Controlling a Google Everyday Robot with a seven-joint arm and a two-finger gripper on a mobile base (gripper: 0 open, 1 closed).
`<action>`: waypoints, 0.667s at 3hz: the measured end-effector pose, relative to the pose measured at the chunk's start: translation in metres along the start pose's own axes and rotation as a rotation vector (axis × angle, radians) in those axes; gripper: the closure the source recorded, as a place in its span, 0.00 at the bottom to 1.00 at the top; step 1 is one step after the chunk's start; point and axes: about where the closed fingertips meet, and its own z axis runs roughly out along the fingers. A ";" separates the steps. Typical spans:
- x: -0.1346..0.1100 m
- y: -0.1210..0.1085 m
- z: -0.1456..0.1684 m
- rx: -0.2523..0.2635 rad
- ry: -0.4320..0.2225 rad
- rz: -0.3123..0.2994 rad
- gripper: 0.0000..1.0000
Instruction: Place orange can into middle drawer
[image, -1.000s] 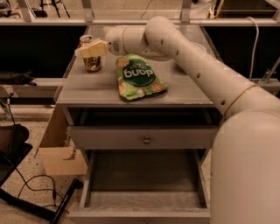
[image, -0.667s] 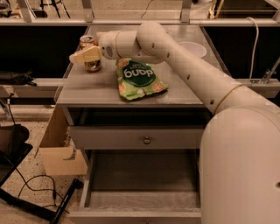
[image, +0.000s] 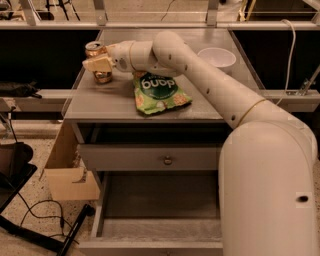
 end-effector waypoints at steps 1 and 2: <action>0.000 0.000 0.000 0.000 0.000 0.000 0.64; -0.003 0.000 -0.005 -0.001 0.000 -0.003 0.95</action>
Offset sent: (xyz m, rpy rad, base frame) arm 0.0000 0.0000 0.0000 0.0000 0.0000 0.0000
